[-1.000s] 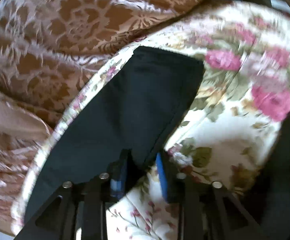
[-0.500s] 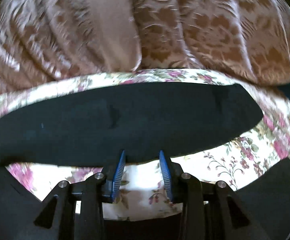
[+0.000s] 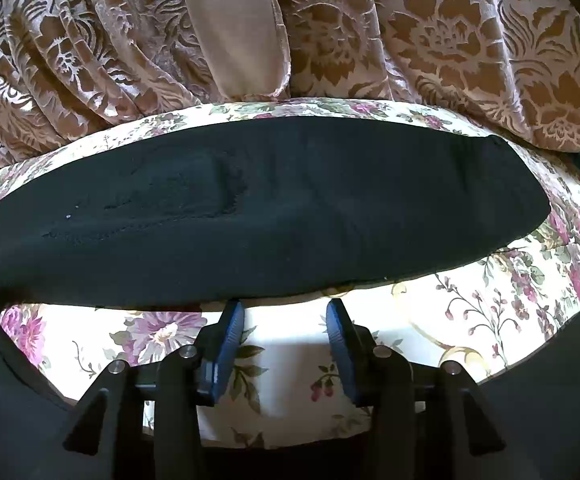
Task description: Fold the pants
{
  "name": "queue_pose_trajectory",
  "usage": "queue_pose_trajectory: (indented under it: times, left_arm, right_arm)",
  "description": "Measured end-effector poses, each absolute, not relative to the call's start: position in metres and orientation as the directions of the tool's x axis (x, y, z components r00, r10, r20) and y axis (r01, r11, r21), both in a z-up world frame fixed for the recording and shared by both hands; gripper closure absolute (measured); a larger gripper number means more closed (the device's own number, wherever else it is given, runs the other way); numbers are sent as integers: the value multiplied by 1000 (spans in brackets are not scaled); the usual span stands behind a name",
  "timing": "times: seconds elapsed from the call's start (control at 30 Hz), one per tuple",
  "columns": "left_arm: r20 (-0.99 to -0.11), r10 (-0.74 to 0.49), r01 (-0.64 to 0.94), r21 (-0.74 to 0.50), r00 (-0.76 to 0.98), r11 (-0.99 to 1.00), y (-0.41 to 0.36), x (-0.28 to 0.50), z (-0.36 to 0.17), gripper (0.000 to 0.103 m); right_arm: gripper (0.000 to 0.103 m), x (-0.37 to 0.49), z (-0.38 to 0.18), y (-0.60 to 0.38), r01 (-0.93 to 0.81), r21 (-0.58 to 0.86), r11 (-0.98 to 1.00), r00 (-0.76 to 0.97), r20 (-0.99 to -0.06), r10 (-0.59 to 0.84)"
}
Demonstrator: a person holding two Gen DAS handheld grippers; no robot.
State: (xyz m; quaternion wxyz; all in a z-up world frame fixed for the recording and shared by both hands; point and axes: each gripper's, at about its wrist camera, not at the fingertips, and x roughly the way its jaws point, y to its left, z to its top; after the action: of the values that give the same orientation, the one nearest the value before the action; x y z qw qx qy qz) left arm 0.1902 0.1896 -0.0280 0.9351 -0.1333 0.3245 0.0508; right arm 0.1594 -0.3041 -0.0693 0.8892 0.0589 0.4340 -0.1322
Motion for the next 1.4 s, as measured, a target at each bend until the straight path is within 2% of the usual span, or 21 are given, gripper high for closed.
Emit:
queue_pose_trajectory:
  times: [0.2,0.3,0.37,0.53,0.63,0.7,0.77,0.8,0.87,0.93,1.1,1.4]
  left_arm:
    - [-682,70,-191,-104,728,976,230,252,-27,2]
    - [-716,70,-211,-109,694,971,249,273,-40,3]
    - [-746,56,-226,-129,663,965,261,287,-50,16]
    - [-773,40,-243,-150,633,958,276,310,-70,25]
    - [-801,20,-231,-149,599,961,273,319,-83,34]
    - [-798,15,-229,-154,602,961,268,320,-88,43]
    - [-792,15,-221,-152,611,963,263,318,-88,58]
    - [-792,25,-220,-139,610,965,260,318,-87,62]
    - [-790,53,-233,-115,611,966,257,315,-83,89]
    - [-771,53,-254,-144,635,956,260,308,-76,95]
    - [-682,-6,-270,-298,732,916,264,271,-50,97]
    - [-577,-128,-185,-452,807,873,249,179,-27,97]
  right_arm:
    - [59,161,-69,-304,286,-12,958,587,-788,-185]
    - [58,161,-69,-306,286,1,958,589,-789,-175]
    - [58,161,-69,-308,286,7,958,590,-789,-170]
    - [58,161,-70,-307,287,8,958,591,-789,-170]
    - [57,161,-70,-308,288,9,958,591,-789,-170]
    - [57,161,-70,-308,287,9,958,591,-789,-169]
    - [57,161,-70,-308,285,10,958,591,-789,-167]
    - [57,161,-70,-308,286,13,958,592,-789,-166]
    - [56,161,-70,-309,287,16,958,592,-789,-165]
    - [56,161,-71,-309,288,16,958,592,-789,-165]
    - [56,161,-71,-310,287,18,958,593,-789,-163]
    - [56,161,-72,-310,286,17,958,593,-789,-163]
